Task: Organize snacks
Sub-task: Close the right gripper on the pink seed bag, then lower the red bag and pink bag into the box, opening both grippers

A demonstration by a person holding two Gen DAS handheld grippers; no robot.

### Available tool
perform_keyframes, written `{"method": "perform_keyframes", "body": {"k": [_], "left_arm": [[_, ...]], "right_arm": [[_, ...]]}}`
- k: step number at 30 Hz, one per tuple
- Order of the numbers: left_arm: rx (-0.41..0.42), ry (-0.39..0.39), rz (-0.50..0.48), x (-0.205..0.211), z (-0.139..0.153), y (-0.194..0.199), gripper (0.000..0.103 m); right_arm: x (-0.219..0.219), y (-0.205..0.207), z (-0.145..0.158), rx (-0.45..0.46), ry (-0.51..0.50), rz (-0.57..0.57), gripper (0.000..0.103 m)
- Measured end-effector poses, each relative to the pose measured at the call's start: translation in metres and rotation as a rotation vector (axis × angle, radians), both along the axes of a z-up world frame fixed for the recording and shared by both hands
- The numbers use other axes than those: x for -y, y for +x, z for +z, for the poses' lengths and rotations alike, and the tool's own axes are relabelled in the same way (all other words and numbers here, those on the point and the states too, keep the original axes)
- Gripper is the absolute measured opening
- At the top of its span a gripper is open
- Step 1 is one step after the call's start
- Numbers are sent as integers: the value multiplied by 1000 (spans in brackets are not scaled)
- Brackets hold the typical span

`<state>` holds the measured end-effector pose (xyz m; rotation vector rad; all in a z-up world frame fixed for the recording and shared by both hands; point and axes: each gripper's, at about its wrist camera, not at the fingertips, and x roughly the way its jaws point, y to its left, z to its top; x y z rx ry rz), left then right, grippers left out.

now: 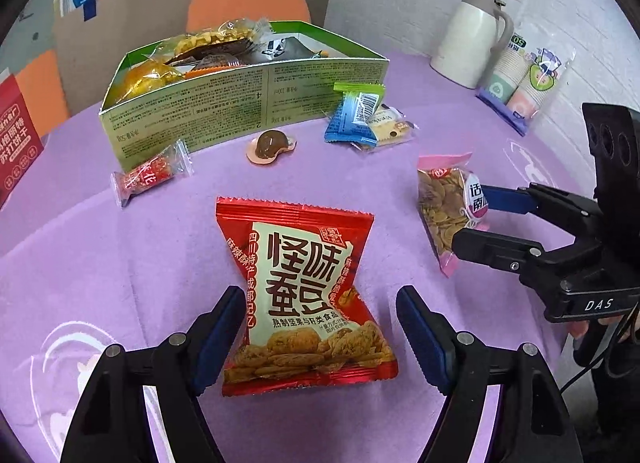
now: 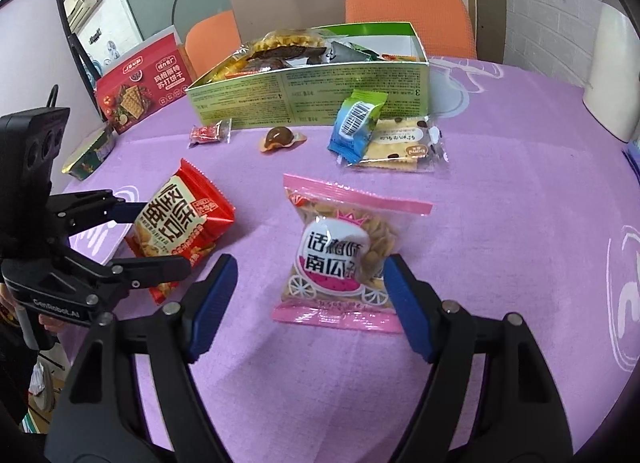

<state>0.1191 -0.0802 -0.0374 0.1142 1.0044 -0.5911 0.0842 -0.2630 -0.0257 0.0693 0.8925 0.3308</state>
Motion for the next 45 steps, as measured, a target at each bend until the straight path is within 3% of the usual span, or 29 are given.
{"method": "perform_keyframes", "body": {"k": [4, 5, 7, 9, 14, 27, 45], "left_arm": [[-14, -11, 17, -2, -2, 3, 66], [-19, -14, 26, -3, -3, 5, 61], [-39, -39, 47, -6, -6, 9, 55], [-32, -32, 79, -5, -6, 10, 38], [-23, -51, 105, -3, -7, 7, 36], [-34, -124, 174, -25, 1, 8, 31], [76, -148, 230, -36, 60, 41, 31]], "right_arm": [[6, 2, 0, -6, 38, -36, 71], [6, 2, -1, -9, 37, -41, 69], [5, 5, -5, -20, 8, -60, 58], [6, 6, -10, -23, 4, -67, 53], [8, 4, -11, -10, 38, -73, 46], [0, 7, -8, -2, 40, -78, 43], [1, 32, 46, 128, 42, -60, 43]]}}
